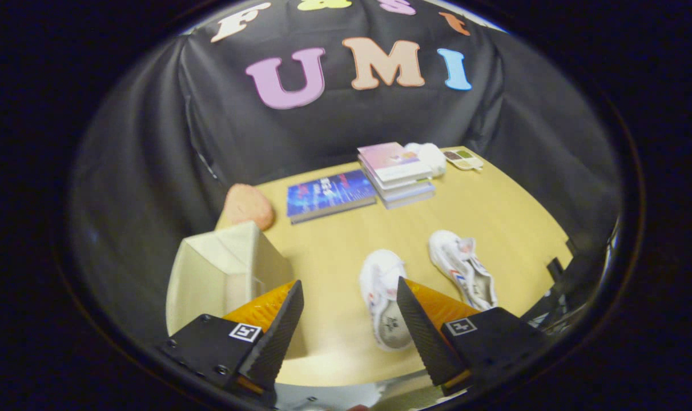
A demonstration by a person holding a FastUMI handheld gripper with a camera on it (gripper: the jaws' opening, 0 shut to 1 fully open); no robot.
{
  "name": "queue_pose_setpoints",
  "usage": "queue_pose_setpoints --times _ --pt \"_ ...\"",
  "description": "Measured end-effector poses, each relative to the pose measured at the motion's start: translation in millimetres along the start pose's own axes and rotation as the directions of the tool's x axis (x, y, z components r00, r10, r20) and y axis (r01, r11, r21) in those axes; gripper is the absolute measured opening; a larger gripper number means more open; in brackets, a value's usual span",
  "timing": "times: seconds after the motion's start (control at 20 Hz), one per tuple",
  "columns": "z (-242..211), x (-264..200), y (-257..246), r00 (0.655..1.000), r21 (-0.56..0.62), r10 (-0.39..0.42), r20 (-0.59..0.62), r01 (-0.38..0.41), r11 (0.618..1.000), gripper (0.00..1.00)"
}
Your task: Open the storage box then place both shoes into the box .Put the left shoe in first, then the right shoe, with the right side of both shoes facing outward in a uniform manner.
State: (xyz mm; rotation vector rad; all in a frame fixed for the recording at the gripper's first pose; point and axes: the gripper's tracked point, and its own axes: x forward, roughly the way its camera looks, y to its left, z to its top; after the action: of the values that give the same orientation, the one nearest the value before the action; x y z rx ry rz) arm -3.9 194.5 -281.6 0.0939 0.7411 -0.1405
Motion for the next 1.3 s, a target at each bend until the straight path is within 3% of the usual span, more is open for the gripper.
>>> queue_pose_setpoints --times 0.3,0.7,0.9,1.3 --pt "-55.3 35.0 -54.3 0.981 -0.084 -0.120 -0.150 0.109 0.991 1.00" --pt "-84.6 82.7 -85.8 0.963 -0.076 -0.137 -0.231 0.123 0.990 1.00" --pt "-91.5 101.4 -86.7 0.960 -0.086 -0.125 -0.249 0.107 0.991 0.89" --pt "-90.3 136.3 -90.2 0.964 -0.122 -0.099 -0.245 0.071 0.990 0.88"
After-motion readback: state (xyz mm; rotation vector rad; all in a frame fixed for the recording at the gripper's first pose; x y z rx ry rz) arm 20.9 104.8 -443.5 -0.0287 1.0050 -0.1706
